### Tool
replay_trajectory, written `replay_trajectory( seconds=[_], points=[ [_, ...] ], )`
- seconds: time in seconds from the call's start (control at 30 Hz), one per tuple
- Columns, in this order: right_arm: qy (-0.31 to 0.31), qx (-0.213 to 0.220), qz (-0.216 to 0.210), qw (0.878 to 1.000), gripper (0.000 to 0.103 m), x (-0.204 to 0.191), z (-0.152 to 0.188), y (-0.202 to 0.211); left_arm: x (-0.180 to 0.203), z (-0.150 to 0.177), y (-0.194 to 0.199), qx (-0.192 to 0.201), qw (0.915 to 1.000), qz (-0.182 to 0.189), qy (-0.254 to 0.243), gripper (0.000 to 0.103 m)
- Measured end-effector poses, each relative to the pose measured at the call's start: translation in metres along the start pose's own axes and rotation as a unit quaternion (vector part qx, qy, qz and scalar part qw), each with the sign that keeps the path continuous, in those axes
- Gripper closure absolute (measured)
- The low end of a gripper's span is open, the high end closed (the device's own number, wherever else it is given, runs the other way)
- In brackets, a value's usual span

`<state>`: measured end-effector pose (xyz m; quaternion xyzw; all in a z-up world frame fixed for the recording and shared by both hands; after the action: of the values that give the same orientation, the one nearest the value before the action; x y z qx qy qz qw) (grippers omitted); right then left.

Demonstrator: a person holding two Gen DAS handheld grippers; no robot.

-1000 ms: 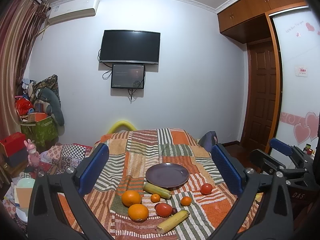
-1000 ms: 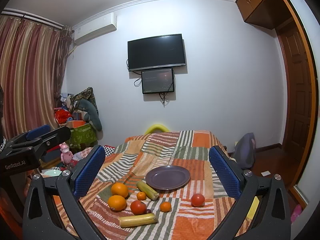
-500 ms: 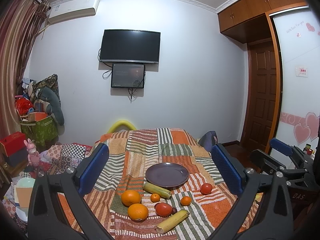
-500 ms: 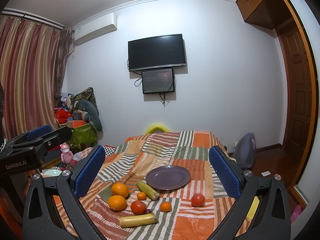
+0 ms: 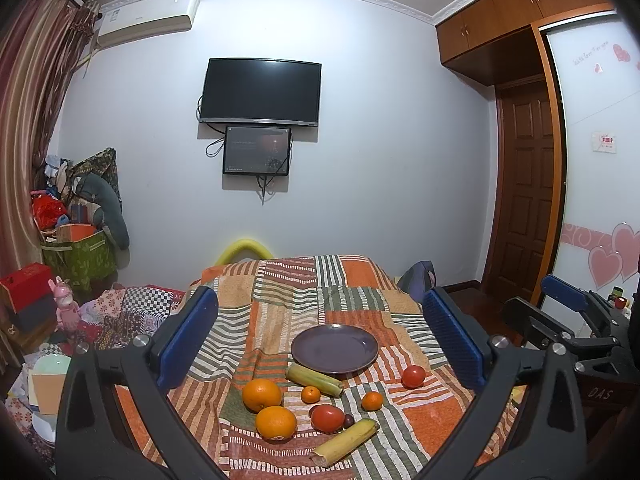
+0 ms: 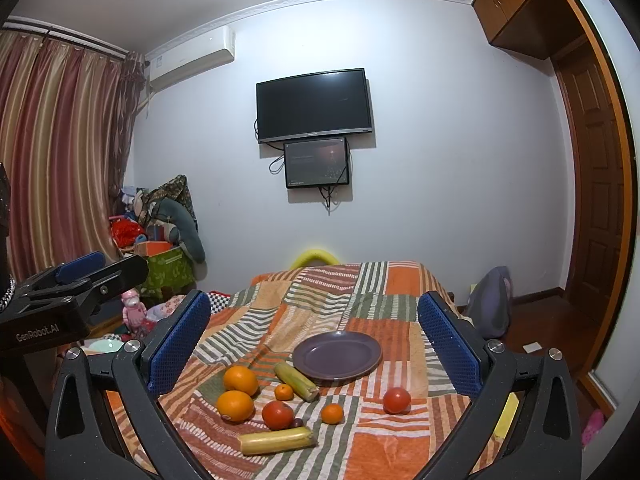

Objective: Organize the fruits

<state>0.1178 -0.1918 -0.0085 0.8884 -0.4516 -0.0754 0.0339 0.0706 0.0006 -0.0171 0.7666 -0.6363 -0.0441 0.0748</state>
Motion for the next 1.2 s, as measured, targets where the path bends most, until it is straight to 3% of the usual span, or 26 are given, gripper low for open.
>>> replay_trajectory(
  seconds=[0.9, 1.07, 1.2],
  points=[
    [-0.007, -0.006, 0.014, 1.0, 0.0, 0.006, 0.009, -0.008, 0.004, 0.008, -0.005, -0.013, 0.9998, 0.012, 0.001, 0.0],
    [-0.011, -0.018, 0.014, 1.0, 0.0, 0.011, 0.015, -0.012, 0.003, 0.015, -0.02, -0.037, 0.9993, 0.008, 0.0, 0.018],
    [-0.021, -0.035, 0.005, 0.999, 0.008, 0.018, 0.022, -0.019, -0.001, 0.024, -0.036, -0.062, 0.9981, 0.007, -0.002, 0.027]
  ],
)
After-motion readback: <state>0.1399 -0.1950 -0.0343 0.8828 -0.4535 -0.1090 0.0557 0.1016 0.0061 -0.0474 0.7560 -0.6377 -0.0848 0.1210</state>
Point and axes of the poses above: each gripper's, at about its wrist camera, not at the fingertips, and y roughly against the way its jaws point, x to its right, z to its underside, the point moved 7 cm from there along -y, roughly the way its jaws point, and after that the axes turned 10 degrees about -z, right-handed, at the moved point
